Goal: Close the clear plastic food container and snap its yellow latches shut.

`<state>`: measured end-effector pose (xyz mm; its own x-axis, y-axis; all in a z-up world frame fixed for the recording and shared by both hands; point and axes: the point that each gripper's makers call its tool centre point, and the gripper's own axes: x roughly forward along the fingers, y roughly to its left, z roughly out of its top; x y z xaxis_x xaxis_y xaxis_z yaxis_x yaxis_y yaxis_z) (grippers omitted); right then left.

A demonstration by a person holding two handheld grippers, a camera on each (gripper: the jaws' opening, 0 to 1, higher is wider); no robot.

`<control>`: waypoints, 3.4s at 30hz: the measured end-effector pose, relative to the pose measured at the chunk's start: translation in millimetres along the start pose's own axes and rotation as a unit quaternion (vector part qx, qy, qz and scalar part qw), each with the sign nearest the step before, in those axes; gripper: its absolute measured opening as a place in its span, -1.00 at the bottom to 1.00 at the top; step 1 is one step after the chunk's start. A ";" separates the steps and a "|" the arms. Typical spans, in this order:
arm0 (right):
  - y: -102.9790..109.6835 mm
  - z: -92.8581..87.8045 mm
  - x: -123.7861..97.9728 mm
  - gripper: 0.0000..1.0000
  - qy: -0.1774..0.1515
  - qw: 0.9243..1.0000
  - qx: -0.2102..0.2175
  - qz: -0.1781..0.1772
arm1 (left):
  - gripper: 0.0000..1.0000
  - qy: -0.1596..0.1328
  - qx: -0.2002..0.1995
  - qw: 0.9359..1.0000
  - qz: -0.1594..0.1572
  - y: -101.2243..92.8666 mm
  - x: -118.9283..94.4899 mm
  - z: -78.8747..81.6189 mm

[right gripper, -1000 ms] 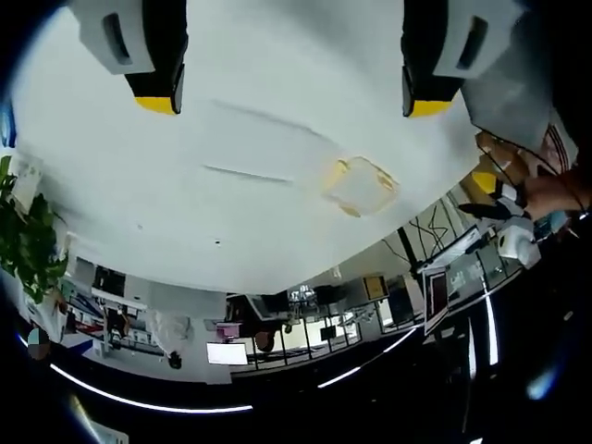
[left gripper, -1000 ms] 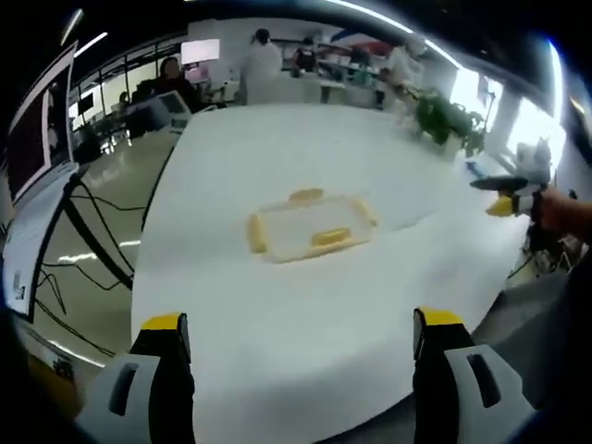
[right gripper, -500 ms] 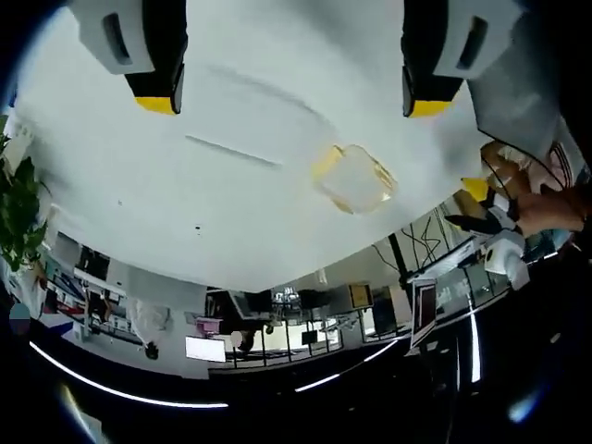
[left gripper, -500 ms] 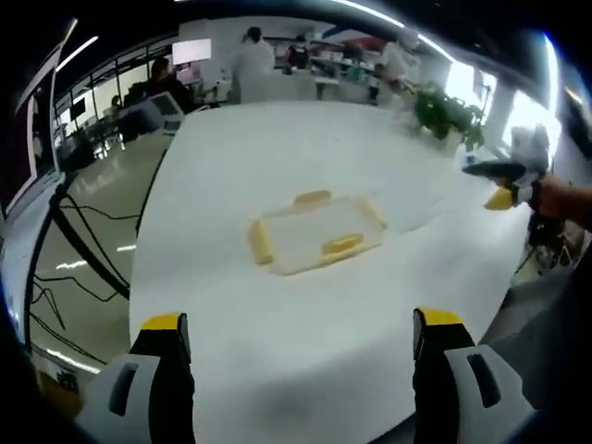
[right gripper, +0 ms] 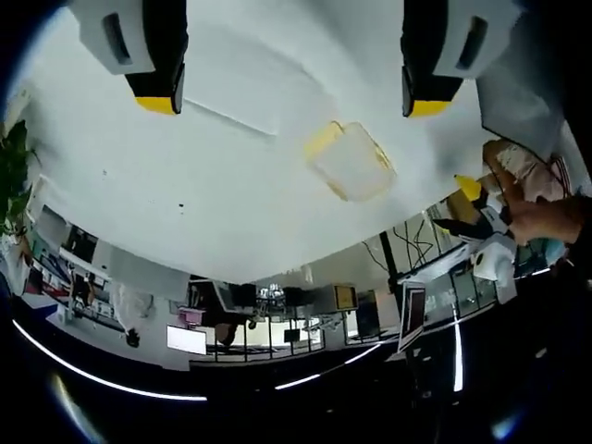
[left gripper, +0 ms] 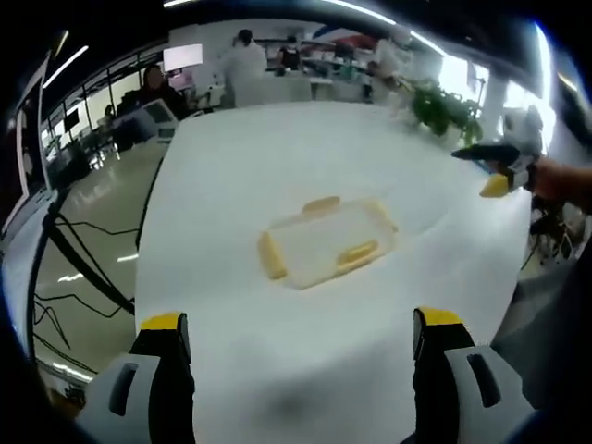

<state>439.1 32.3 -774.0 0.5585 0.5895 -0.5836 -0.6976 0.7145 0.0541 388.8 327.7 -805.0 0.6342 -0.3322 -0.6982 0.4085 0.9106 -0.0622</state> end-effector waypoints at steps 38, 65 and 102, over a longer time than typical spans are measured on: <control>14.6 25.0 57.8 0.88 0.042 0.986 -0.138 0.086 | 0.98 0.027 0.119 0.991 -0.056 8.5 41.1 23.5; 44.2 24.8 78.6 0.46 0.118 0.940 -0.266 0.177 | 0.79 0.078 0.285 0.940 -0.172 1.8 59.2 25.2; 47.4 -34.1 140.2 -0.09 0.285 0.854 -0.364 0.238 | -0.07 0.121 0.453 0.840 -0.274 18.7 113.1 7.7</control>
<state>469.1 135.9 -880.9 -0.0301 0.3204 -0.9468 -0.9949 -0.1011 -0.0026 473.2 305.3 -879.6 0.0805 -0.4821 -0.8724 0.9968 0.0406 0.0695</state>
